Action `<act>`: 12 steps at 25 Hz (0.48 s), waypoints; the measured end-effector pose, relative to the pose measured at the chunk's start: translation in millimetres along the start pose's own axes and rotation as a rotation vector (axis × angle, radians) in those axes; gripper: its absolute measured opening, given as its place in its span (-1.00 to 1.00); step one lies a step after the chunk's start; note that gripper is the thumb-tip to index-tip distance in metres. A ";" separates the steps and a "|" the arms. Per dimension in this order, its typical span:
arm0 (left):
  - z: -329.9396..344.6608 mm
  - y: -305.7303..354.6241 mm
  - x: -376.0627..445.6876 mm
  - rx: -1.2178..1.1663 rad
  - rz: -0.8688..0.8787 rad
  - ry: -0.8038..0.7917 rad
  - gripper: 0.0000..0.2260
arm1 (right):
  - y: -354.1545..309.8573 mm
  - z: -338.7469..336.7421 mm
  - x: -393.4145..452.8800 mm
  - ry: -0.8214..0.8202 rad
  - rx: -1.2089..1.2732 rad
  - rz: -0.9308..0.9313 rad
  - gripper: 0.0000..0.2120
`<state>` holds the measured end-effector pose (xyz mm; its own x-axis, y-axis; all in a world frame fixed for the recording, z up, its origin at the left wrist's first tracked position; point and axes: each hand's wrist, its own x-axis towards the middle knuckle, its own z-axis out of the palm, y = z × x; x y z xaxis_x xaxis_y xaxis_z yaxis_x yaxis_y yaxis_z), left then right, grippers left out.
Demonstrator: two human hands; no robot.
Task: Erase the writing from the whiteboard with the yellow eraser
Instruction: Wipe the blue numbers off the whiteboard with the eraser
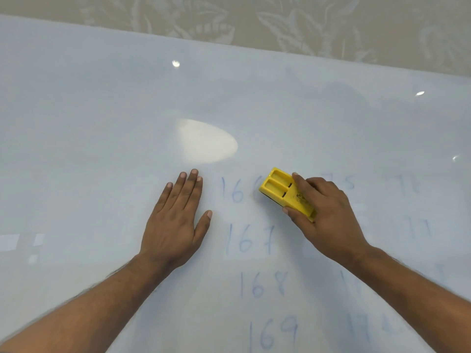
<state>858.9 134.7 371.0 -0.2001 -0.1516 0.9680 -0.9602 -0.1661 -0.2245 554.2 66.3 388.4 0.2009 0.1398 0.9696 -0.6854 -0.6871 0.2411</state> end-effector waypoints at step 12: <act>3.4 -2.4 -9.1 0.047 0.005 0.021 -0.41 | -9.0 43.5 -17.6 -0.013 0.063 -0.113 -0.46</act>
<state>863.6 133.1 362.3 -0.2093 -0.1318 0.9689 -0.9492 -0.2108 -0.2337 587.3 39.0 367.4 0.2837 0.2104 0.9355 -0.6128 -0.7106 0.3457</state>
